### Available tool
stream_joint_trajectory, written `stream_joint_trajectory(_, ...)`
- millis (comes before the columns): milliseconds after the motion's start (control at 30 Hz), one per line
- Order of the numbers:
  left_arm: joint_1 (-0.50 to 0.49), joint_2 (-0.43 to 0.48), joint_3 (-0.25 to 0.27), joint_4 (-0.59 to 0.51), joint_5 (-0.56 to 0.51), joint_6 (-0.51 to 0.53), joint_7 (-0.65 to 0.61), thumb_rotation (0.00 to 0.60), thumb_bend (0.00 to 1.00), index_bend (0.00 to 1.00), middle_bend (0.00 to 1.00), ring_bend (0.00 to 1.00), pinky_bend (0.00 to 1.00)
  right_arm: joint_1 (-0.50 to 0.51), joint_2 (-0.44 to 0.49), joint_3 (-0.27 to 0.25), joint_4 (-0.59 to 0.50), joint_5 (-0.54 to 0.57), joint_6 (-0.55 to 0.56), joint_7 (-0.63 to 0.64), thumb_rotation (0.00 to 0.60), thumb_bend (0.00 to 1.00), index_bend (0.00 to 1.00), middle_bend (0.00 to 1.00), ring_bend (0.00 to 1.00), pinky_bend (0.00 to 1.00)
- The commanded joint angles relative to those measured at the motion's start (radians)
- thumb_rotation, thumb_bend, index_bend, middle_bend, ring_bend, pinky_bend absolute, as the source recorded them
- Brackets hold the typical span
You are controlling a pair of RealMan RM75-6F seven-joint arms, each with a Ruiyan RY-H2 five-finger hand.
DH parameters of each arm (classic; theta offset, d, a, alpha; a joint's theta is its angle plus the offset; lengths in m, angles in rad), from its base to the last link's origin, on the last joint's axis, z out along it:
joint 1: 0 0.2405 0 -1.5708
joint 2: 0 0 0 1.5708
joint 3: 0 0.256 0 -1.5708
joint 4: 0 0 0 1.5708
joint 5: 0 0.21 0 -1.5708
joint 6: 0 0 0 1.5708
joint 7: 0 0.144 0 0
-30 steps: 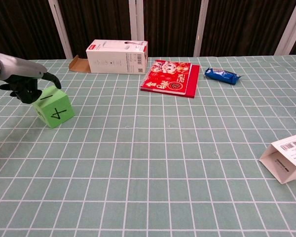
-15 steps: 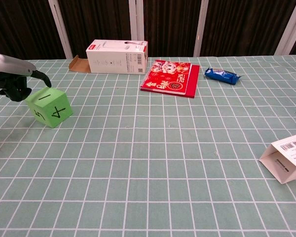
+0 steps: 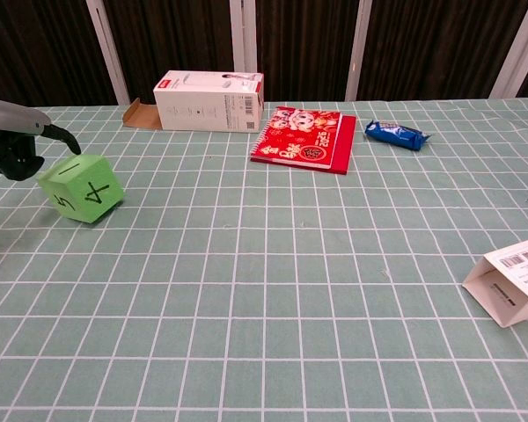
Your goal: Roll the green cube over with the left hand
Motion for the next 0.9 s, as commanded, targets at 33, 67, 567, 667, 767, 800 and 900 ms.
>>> stream_joint_trajectory(33, 0.017, 0.016, -0.009, -0.004, 0.031, -0.009, -0.033, 0.6, 0.91, 0.13, 0.82, 0.75, 0.82, 0.002, -0.002, 0.0, 0.0, 0.001, -0.005, -0.001, 0.6, 0.19, 0.08, 0.01, 0.0, 0.02)
stream_joint_trajectory(67, 0.021, 0.02, -0.011, -0.006, 0.039, -0.012, -0.041, 0.6, 0.91, 0.13, 0.82, 0.75, 0.82, 0.003, -0.003, 0.0, 0.001, 0.002, -0.006, -0.001, 0.6, 0.19, 0.08, 0.01, 0.0, 0.02)
stream_joint_trajectory(567, 0.02, -0.045, -0.045, 0.017, 0.087, 0.046, -0.044, 0.6, 0.91, 0.13, 0.82, 0.75, 0.82, 0.015, -0.019, 0.004, 0.013, 0.019, -0.03, -0.002, 0.6, 0.19, 0.08, 0.01, 0.0, 0.02)
stream_joint_trajectory(667, 0.014, -0.064, -0.046, 0.033, 0.061, 0.05, -0.027, 0.6, 0.91, 0.13, 0.82, 0.75, 0.82, 0.015, -0.019, 0.006, 0.012, 0.021, -0.028, 0.0, 0.6, 0.19, 0.08, 0.01, 0.0, 0.02)
stream_joint_trajectory(767, 0.001, -0.085, -0.04, 0.054, 0.023, 0.056, 0.009, 0.6, 0.91, 0.13, 0.82, 0.75, 0.82, 0.014, -0.018, 0.006, 0.012, 0.023, -0.028, 0.001, 0.6, 0.19, 0.08, 0.01, 0.0, 0.02)
stream_joint_trajectory(800, -0.001, -0.091, -0.04, 0.061, 0.013, 0.059, 0.016, 0.6, 0.91, 0.13, 0.82, 0.75, 0.82, 0.015, -0.018, 0.005, 0.012, 0.024, -0.029, 0.001, 0.6, 0.19, 0.08, 0.01, 0.0, 0.02)
stream_joint_trajectory(900, -0.003, -0.103, -0.046, 0.073, -0.007, 0.056, 0.022, 0.6, 0.91, 0.13, 0.82, 0.75, 0.82, 0.015, -0.017, 0.005, 0.012, 0.027, -0.031, 0.0, 0.6, 0.19, 0.08, 0.01, 0.0, 0.02)
